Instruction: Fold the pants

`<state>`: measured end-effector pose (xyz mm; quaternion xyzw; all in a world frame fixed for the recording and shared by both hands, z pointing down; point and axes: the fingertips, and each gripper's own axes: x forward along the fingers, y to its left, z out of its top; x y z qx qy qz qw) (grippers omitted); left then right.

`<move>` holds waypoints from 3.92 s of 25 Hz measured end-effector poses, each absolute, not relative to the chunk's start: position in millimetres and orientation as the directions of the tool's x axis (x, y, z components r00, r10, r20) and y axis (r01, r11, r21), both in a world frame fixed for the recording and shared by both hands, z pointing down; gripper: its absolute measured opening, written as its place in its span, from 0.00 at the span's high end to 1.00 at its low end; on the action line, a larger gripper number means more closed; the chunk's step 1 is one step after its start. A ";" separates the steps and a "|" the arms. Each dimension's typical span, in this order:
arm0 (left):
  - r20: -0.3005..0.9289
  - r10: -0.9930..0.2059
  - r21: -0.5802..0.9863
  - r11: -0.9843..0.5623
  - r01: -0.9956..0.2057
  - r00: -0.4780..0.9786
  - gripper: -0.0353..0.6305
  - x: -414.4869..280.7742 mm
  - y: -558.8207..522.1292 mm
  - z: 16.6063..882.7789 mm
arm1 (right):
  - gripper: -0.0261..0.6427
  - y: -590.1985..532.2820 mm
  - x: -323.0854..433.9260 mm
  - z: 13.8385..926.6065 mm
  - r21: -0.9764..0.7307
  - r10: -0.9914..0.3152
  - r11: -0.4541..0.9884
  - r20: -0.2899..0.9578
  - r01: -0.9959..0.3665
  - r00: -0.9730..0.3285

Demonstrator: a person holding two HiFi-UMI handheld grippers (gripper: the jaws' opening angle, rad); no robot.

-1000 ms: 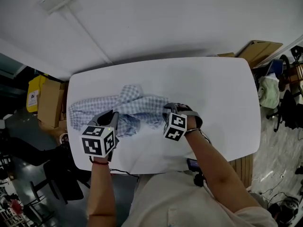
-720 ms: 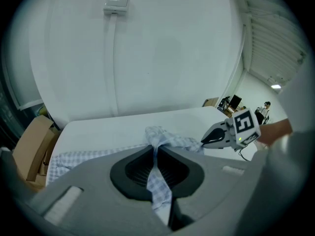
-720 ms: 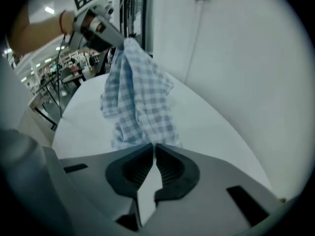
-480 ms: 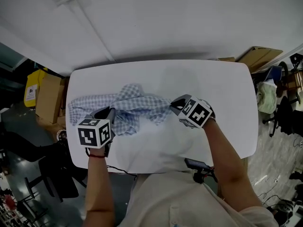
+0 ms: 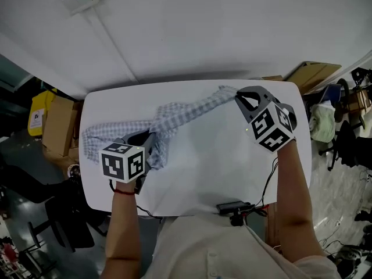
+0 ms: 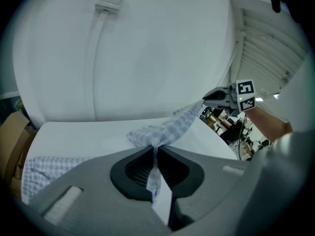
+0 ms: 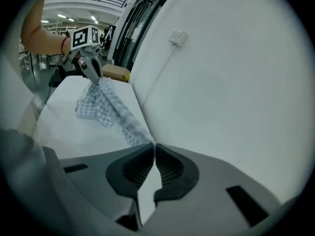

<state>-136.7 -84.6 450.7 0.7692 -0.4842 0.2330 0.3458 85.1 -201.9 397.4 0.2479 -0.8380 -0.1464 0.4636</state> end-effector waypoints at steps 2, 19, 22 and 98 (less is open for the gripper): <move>0.715 -0.552 0.294 -0.322 -0.900 0.430 0.90 -117.1 -78.8 459.2 | 0.92 -194.2 102.0 413.3 0.481 -0.558 0.830 0.711 -0.284 -0.427; 0.859 -0.282 0.310 -0.377 -0.873 0.427 0.90 -63.2 -14.6 563.2 | 0.63 -60.2 175.5 592.7 -0.235 -0.036 0.852 0.865 -0.468 -0.501; 0.862 -0.277 0.307 -0.379 -0.873 0.424 0.90 -63.1 -12.6 564.7 | 0.63 -103.8 176.9 578.9 -0.247 -0.155 0.754 0.833 -0.609 -0.531; 0.856 0.007 0.016 -1.000 -0.012 0.517 0.63 342.6 -185.6 515.7 | 0.69 -87.6 402.1 631.5 -0.290 -0.259 0.155 0.911 -0.944 -0.322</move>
